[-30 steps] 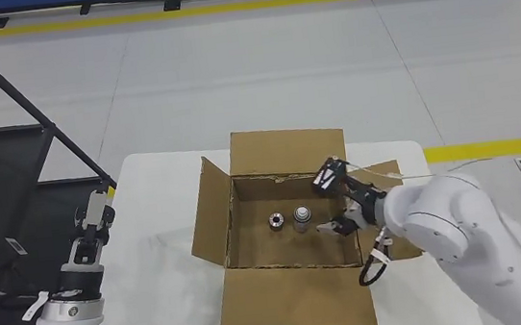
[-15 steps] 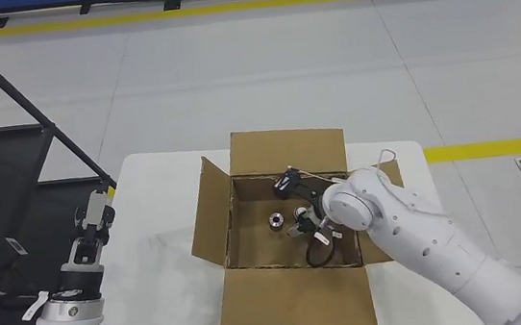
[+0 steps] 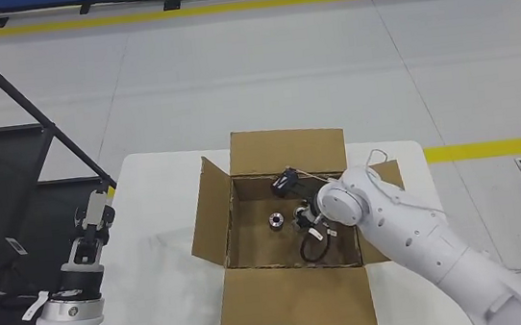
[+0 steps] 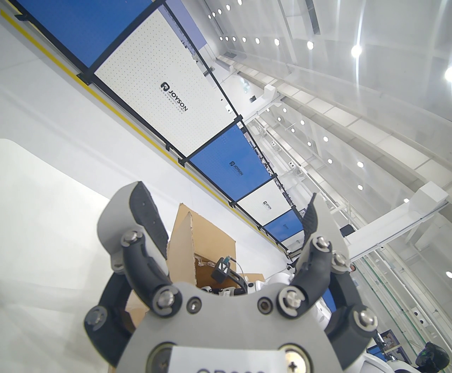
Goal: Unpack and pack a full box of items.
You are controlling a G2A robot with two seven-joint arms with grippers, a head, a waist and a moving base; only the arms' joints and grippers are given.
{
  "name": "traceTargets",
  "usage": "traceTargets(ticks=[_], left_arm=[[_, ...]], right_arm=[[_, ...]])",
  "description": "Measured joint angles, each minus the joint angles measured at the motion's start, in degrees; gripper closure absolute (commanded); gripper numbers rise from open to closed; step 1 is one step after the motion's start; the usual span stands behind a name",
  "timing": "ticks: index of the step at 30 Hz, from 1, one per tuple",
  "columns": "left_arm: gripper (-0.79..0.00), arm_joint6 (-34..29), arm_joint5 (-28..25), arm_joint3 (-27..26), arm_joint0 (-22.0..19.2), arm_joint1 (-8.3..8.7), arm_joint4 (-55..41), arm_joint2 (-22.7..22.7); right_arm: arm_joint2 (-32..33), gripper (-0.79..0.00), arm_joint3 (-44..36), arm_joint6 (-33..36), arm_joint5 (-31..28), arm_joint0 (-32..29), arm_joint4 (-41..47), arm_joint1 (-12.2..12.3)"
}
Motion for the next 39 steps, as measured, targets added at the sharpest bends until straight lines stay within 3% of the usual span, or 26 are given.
traceTargets(ticks=[7,13,20,26,32,39], left_arm=[[-0.785,0.0,0.0,0.0,0.0,0.0,0.0,0.0],[-0.785,0.0,0.0,0.0,0.0,0.0,0.0,0.0],[-0.785,0.0,0.0,0.0,0.0,0.0,0.0,0.0],[-0.785,0.0,0.0,0.0,0.0,0.0,0.0,0.0],[-0.785,0.0,0.0,0.0,0.0,0.0,0.0,0.0],[-0.785,0.0,0.0,0.0,0.0,0.0,0.0,0.0]], right_arm=[[5.07,0.0,-7.59,2.37,0.95,-2.77,-1.59,2.48],[16.14,0.0,-26.68,8.7,4.03,-10.84,-6.12,7.75],[38.35,0.0,-57.99,17.64,7.65,-28.54,-14.17,13.93],[59.59,0.0,-75.55,20.3,8.85,-45.84,-13.8,16.08],[75.44,0.0,-76.38,16.19,5.56,-60.09,-6.94,16.22],[83.4,0.0,-75.2,11.58,3.36,-74.69,-3.54,15.61]])
